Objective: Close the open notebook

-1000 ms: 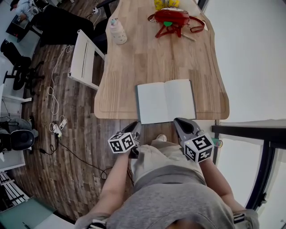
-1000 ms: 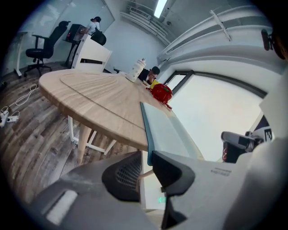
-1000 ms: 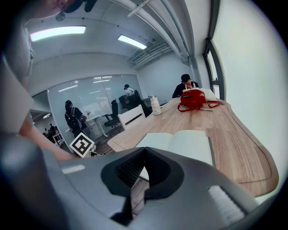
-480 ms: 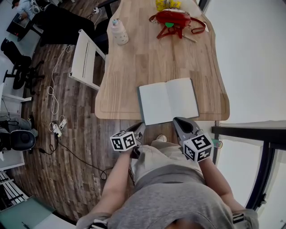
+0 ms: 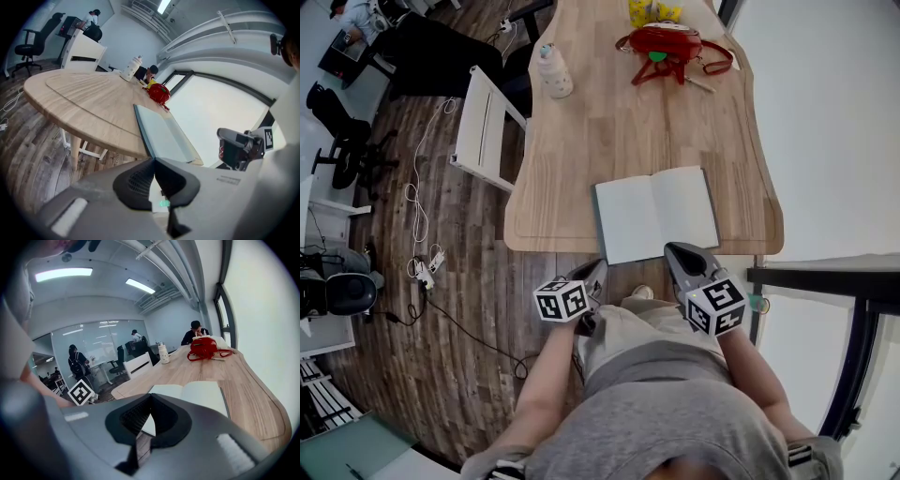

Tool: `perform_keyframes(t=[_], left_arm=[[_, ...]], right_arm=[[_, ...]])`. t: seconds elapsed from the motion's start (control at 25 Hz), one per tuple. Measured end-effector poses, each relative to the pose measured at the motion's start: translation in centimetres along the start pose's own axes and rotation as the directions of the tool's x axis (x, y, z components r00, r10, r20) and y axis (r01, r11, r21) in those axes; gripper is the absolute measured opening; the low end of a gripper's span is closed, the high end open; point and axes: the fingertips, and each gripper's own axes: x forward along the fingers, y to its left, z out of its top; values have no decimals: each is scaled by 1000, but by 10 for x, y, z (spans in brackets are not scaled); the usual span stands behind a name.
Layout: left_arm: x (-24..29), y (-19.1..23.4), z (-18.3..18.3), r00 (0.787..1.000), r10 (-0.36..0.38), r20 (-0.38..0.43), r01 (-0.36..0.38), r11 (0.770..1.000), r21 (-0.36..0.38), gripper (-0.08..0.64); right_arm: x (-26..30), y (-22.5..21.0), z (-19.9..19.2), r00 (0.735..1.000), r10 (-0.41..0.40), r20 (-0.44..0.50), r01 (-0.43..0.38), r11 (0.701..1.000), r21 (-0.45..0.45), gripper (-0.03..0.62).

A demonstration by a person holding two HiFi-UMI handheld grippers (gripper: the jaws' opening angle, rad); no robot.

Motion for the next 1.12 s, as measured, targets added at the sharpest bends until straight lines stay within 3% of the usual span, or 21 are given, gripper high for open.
perform_keyframes(t=[0.44,0.72,1.0,1.12], left_arm=[[-18,-12,27,998,-4,57,2,999,33,8],[-34,-28,65,996,-25,86,13,990,140,8],[-36,-61,77,998,-48,28,36,945,326,8],[-36,-74,78,999,-52,1,47,913,406,8]], right_arm=[[-3,-3,11,999,-13,32,13,1000,6,-1],[-4,-2,16,999,-22,50,22,1000,9,-2],[-7,-5,21,997,-42,67,41,999,10,-2],[-10,-6,21,996,-52,73,51,999,12,-2]])
